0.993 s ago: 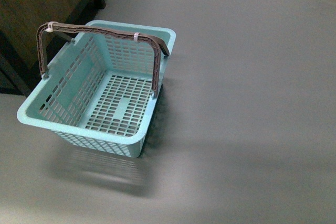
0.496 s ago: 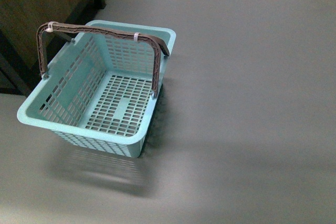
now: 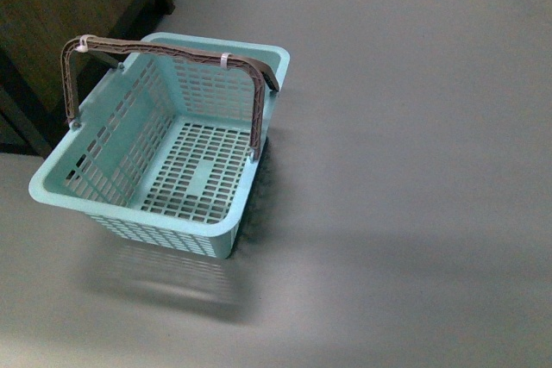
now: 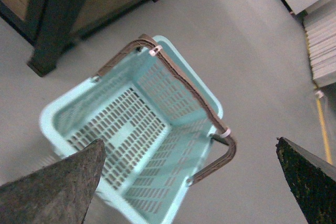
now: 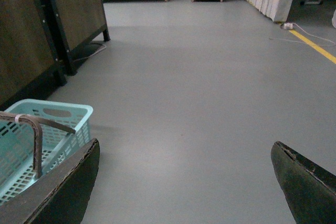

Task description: Pick lemon and mango into basket

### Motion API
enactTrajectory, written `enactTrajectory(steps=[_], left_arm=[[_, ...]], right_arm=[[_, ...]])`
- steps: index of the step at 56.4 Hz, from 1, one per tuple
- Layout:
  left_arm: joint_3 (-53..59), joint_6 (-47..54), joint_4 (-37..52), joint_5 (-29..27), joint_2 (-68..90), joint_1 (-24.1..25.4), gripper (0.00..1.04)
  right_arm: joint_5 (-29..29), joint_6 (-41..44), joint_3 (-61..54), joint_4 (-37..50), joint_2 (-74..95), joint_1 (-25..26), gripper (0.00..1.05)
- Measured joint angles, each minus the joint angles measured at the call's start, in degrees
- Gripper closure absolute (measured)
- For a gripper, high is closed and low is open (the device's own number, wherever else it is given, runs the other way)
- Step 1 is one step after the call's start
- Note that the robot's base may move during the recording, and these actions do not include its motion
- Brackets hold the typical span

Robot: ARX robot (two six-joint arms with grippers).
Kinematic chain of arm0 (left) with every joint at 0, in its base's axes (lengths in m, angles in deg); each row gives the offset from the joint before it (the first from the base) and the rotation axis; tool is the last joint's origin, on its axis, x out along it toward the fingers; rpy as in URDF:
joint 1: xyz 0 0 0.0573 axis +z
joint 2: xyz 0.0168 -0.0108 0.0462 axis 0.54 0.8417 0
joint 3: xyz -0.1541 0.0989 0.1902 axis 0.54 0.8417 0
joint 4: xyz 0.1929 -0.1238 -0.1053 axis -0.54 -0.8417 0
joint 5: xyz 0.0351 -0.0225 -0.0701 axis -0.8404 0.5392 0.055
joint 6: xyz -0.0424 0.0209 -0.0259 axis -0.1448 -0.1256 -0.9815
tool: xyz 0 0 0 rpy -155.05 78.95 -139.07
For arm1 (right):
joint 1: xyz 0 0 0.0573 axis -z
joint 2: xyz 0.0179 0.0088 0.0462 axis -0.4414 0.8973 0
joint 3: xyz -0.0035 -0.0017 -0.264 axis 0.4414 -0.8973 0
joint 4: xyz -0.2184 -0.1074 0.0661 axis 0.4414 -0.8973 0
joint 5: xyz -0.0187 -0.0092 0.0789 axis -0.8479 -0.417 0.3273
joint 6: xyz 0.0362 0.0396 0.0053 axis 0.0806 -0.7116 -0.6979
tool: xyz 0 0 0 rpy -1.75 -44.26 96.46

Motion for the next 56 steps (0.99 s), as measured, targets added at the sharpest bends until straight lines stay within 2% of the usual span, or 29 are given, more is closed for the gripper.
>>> enactTrajectory(steps=[9,17,30,43,56], left_arm=[[-8.55,-14.19,8.26,1.27,19.37,-0.28,0.07],[-18.25,-23.82,9.44,1.57,35.58,-3.26,0.07],[-33.77,-28.61,5.79,2.05,49.24,-6.88,0.07],[-46.12,-32.2,1.9,1.57,59.23,-7.52,0.07],[-53.48,-33.86,-0.68,0.72,64.59,-7.52,0.07]], right_arm=[[0.0,0.0,0.0,0.0,0.0,0.0,0.09],[0.0,0.0,0.0,0.0,0.0,0.0,0.09],[0.0,-0.02,0.0,0.0,0.0,0.0,0.09],[0.0,0.0,0.0,0.0,0.0,0.0,0.09],[0.0,0.0,0.0,0.0,0.0,0.0,0.09]])
